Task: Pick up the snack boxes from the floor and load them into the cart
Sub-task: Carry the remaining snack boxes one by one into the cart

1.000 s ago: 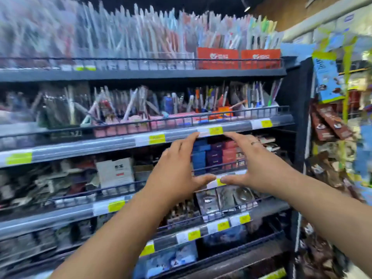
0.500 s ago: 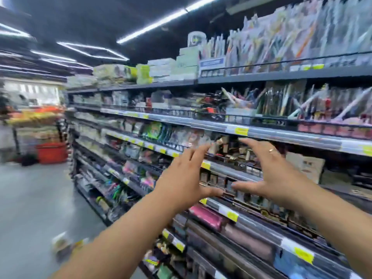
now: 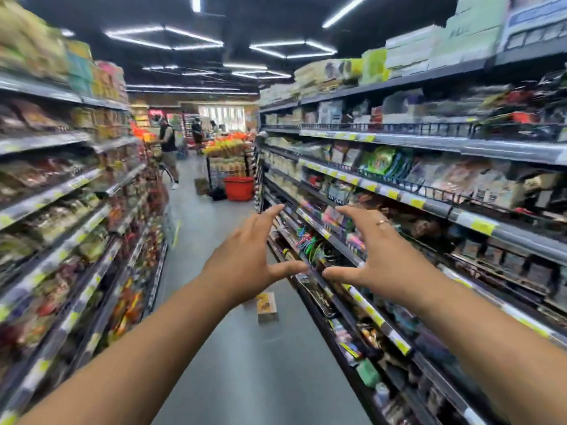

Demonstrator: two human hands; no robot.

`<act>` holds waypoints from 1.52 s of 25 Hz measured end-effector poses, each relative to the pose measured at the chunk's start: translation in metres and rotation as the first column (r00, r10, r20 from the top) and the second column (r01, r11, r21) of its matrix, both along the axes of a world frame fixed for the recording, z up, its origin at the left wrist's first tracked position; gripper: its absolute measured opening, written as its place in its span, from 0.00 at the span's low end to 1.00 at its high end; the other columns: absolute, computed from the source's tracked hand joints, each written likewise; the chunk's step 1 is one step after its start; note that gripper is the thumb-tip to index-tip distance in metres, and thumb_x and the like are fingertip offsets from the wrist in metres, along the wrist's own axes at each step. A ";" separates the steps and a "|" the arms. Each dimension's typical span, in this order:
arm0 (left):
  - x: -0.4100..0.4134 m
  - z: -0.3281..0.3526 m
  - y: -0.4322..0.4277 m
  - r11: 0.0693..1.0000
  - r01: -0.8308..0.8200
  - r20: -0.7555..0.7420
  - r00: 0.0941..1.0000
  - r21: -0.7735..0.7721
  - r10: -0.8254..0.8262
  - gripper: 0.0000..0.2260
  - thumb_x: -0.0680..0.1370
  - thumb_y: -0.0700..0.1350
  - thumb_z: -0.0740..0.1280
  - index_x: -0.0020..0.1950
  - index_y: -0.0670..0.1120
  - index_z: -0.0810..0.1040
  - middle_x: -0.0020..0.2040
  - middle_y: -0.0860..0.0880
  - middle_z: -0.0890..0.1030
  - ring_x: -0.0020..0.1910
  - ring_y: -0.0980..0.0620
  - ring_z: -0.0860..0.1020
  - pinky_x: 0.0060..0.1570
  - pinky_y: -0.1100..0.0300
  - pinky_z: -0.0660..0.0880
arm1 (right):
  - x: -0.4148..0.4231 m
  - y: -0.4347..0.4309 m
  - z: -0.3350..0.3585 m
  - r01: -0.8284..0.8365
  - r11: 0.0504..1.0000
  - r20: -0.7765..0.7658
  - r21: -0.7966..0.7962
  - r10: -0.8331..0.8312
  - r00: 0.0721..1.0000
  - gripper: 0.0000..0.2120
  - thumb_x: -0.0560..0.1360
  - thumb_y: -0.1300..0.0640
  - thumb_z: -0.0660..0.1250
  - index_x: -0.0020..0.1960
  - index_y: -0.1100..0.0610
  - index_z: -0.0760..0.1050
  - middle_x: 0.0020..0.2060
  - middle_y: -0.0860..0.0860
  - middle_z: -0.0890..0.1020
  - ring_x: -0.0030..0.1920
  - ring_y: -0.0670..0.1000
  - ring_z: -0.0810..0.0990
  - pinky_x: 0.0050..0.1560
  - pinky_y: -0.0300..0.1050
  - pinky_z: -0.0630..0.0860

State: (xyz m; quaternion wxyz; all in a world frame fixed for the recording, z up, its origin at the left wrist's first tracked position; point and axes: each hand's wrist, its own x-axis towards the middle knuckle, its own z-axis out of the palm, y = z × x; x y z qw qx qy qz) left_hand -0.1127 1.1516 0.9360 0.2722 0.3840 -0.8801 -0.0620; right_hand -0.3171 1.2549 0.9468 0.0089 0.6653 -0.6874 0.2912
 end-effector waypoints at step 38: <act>-0.014 -0.152 -0.852 0.939 -0.261 0.022 0.965 0.225 0.263 0.41 0.71 0.63 0.70 0.77 0.57 0.52 0.74 0.48 0.64 0.71 0.45 0.66 0.66 0.52 0.66 | -0.040 -0.916 -0.168 -0.138 0.939 0.161 0.315 0.091 0.983 0.48 0.63 0.38 0.76 0.74 0.39 0.52 0.73 0.52 0.60 0.68 0.54 0.69 0.66 0.51 0.69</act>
